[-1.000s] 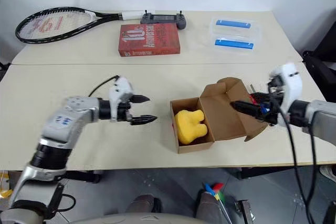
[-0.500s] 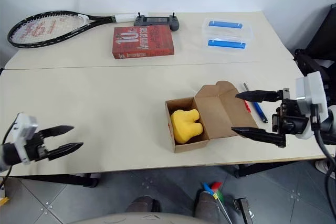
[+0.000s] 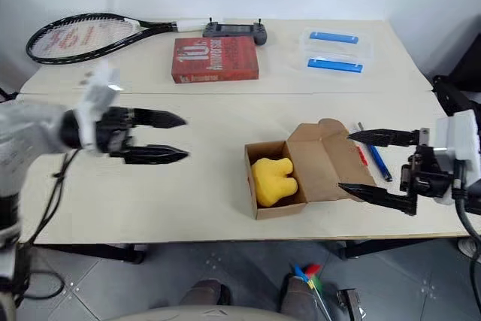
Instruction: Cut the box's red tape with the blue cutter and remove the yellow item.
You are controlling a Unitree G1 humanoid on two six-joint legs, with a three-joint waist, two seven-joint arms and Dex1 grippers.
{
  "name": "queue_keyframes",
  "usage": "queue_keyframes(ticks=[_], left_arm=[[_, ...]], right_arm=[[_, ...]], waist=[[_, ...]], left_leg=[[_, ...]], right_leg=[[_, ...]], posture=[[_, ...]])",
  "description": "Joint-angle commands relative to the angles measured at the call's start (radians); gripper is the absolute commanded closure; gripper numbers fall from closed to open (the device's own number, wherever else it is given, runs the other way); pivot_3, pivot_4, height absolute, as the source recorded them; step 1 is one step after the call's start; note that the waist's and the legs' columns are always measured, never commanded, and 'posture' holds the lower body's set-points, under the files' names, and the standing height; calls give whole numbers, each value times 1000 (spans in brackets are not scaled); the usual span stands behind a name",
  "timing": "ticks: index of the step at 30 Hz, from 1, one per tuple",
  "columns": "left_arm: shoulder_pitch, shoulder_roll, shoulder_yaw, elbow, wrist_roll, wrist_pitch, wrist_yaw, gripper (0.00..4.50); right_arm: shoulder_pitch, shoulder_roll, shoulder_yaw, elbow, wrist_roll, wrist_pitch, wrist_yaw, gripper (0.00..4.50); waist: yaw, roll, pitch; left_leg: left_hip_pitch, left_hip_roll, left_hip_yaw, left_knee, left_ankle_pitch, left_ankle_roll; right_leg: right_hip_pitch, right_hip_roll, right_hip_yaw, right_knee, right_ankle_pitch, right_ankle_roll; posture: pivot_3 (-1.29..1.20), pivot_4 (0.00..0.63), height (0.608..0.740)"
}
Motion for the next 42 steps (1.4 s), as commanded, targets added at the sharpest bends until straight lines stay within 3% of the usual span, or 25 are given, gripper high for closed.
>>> queue_keyframes(ticks=[1,4,7,13,18,23,29,34,37,42], left_arm=[[-183,-109,-214,69,67,61,-9,0],[-314,-293,-410,169,185,7,15,0],[-366,-390,-567,256,344,-143,18,0],[-389,-534,-676,513,553,-357,52,0],[-404,-576,-689,610,653,-467,11,0],[-394,-577,-688,633,717,-537,-48,1472],[-383,-601,-626,660,737,-531,-39,3159],[-369,-644,-481,647,643,-458,-50,4442],[-365,-670,-334,645,549,-364,-26,4493],[-325,-658,-48,647,398,-395,48,4493]], right_arm=[[56,-16,-105,-68,23,24,-15,45],[154,14,-182,-141,30,53,-43,45],[225,55,-237,-220,47,68,-96,45],[318,120,-290,-351,109,103,-202,45],[358,136,-311,-392,139,104,-252,45],[370,132,-305,-392,144,91,-270,0],[351,123,-265,-371,138,80,-275,0],[330,120,-232,-346,126,70,-266,0],[313,117,-218,-332,128,66,-270,0],[273,124,-179,-319,141,65,-283,0]], waist=[[-1,-1,1],[-3,-2,1],[6,-3,2],[2,-3,2],[12,-3,2],[14,-3,2],[13,-3,2],[14,-3,2],[16,-4,2],[7,-3,2]], left_leg=[[-1,0,0,0,0,0],[-2,0,0,0,0,0],[-2,0,1,1,0,0],[-2,1,2,2,0,1],[-3,1,1,3,0,2],[-3,1,1,3,0,2],[-3,1,1,3,0,2],[-3,1,1,4,0,3],[-4,1,1,4,0,3],[-3,1,0,4,0,3]], right_leg=[[-1,1,-1,-1,0,0],[-1,0,-1,-2,0,0],[0,0,0,-4,0,0],[-1,0,1,-4,0,0],[-1,0,2,-4,0,0],[-1,0,2,-4,0,0],[-1,0,2,-4,0,0],[-1,0,2,-3,0,0],[-1,0,2,-3,0,0],[-1,0,1,-2,0,0]], posture=[[0,150,740],[0,150,740],[0,150,740],[0,150,740],[0,150,740],[0,150,740],[0,150,740],[0,150,740],[0,150,740],[0,150,740]])
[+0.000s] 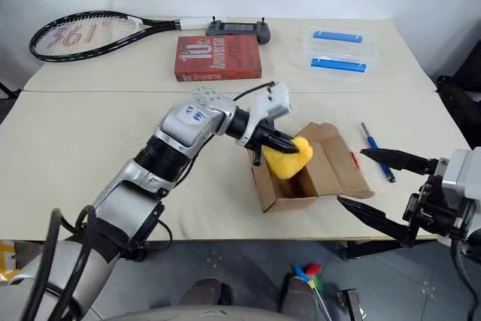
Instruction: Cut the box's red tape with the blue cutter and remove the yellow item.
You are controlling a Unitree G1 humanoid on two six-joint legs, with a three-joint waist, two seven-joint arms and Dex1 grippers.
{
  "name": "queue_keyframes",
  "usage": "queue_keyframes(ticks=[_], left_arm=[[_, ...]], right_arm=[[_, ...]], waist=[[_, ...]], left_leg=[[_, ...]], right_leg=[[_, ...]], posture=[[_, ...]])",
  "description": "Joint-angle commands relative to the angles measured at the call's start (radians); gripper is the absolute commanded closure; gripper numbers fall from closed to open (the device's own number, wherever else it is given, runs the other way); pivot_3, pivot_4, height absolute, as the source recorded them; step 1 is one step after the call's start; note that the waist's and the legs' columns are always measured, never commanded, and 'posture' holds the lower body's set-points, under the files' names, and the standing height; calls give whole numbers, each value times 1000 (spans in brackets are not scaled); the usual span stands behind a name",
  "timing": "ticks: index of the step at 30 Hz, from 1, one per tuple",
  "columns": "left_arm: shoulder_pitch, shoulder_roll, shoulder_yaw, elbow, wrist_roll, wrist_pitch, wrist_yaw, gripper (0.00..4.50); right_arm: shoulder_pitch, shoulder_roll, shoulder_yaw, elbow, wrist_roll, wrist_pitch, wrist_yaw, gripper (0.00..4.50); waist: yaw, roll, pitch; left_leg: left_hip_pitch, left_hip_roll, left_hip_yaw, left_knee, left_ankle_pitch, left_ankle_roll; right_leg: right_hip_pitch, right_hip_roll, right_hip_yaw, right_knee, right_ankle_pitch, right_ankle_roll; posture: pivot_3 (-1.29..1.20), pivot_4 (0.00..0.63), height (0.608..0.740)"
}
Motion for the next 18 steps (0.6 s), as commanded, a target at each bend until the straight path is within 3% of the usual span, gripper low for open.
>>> queue_keyframes(ticks=[1,5,7,11,15,18], left_arm=[[34,31,243,-49,-166,-24,17,4493],[142,132,420,-162,-300,32,19,4493],[287,240,509,-242,-287,-19,57,4493],[491,341,623,-344,-295,-119,106,4493],[860,452,827,-437,-236,-227,181,4493],[1033,453,915,-504,-313,-175,203,4493]], right_arm=[[-42,1,37,-2,29,-16,-21,0],[-122,19,127,7,51,-21,-47,0],[-199,51,212,17,61,-34,-63,0],[-277,83,315,31,87,-22,-60,0],[-394,161,483,117,20,-74,-25,0],[-456,212,590,199,-80,-154,37,0]], waist=[[-7,0,0],[-31,0,0],[-38,1,0],[-45,0,0],[-48,-4,-1],[-47,-4,0]], left_leg=[[0,0,0,0,0,0],[1,1,0,0,0,0],[3,1,0,-1,1,-1],[3,1,-1,-1,0,-2],[2,1,-2,0,0,-2],[3,1,-2,-1,-1,-3]], right_leg=[[0,0,0,0,0,0],[0,0,0,2,0,0],[0,0,0,2,0,0],[0,0,0,3,0,0],[1,0,-1,2,0,0],[0,0,-1,2,0,0]], posture=[[0,150,740],[0,150,740],[0,150,740],[0,150,740],[0,150,740],[0,150,740]])
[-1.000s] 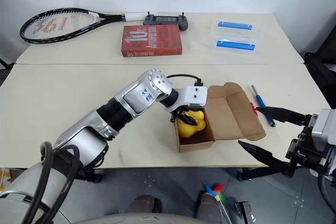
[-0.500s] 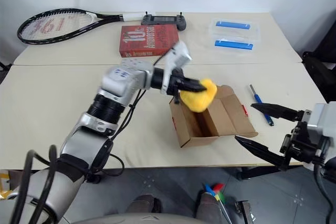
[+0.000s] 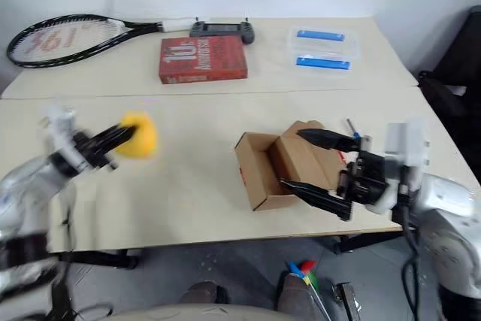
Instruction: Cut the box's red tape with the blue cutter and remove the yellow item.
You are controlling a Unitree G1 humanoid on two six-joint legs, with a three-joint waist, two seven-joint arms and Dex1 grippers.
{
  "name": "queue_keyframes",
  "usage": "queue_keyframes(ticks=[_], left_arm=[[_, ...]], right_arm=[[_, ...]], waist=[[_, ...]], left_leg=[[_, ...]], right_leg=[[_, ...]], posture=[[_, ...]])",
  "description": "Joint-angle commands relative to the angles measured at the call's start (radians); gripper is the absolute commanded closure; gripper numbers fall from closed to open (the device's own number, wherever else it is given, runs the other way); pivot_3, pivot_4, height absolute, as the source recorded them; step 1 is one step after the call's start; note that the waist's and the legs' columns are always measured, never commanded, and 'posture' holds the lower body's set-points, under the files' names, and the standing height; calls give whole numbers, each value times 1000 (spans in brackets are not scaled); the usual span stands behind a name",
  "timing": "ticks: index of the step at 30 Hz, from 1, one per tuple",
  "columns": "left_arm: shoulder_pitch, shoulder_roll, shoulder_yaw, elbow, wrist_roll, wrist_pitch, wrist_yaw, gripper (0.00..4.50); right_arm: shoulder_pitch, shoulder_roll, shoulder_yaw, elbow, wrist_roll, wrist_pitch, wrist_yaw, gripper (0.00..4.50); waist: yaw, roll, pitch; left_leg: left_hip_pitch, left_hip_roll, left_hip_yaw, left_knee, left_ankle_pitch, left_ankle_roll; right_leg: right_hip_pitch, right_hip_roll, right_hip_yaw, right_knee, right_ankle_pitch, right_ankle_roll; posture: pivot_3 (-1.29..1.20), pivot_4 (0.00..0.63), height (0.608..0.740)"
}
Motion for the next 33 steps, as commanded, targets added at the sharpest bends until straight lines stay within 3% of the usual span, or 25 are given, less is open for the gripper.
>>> queue_keyframes(ticks=[1,4,9,16,21,24,28,33], left_arm=[[70,-5,77,-103,-68,13,51,4493],[94,-40,85,-147,-89,31,137,3632],[103,-49,83,-180,-92,19,203,2041],[193,55,126,-181,-105,-45,92,52],[323,184,217,-176,-107,-69,-38,52],[441,210,310,-144,-92,-140,-127,52],[548,192,340,-134,-62,-236,-178,52],[565,131,328,-166,-68,-277,-124,52]], right_arm=[[-44,36,78,53,-78,-83,54,0],[-76,69,108,86,-101,-106,53,0],[-95,79,119,101,-111,-105,50,0],[-72,19,85,89,-126,-98,77,0],[-64,-60,38,102,-103,-89,127,0],[-66,-97,35,139,-124,-103,173,0],[-73,-121,32,183,-143,-121,214,0],[-52,-124,33,188,-158,-142,238,0]], waist=[[18,0,0],[41,0,1],[29,0,0],[2,1,0],[-1,1,1],[-2,2,1],[-1,2,1],[6,2,1]], left_leg=[[-1,0,-1,1,0,0],[-1,0,-4,3,0,0],[0,0,-3,2,0,0],[0,0,0,-1,0,-1],[0,1,1,-1,-1,-2],[0,2,2,-1,-1,-2],[0,3,3,-1,-2,-2],[0,3,3,-1,-2,-2]], right_leg=[[0,0,-1,0,0,0],[2,0,-1,1,0,0],[2,0,-1,2,0,-1],[-1,0,-1,1,0,-1],[-2,1,0,1,-1,-2],[-2,1,-1,0,-1,-2],[-2,1,-1,0,-1,-2],[-2,1,-1,0,-1,-2]], posture=[[0,150,740],[0,150,740],[0,150,740],[0,150,740],[0,150,740],[0,150,740],[0,150,740],[0,150,740]])
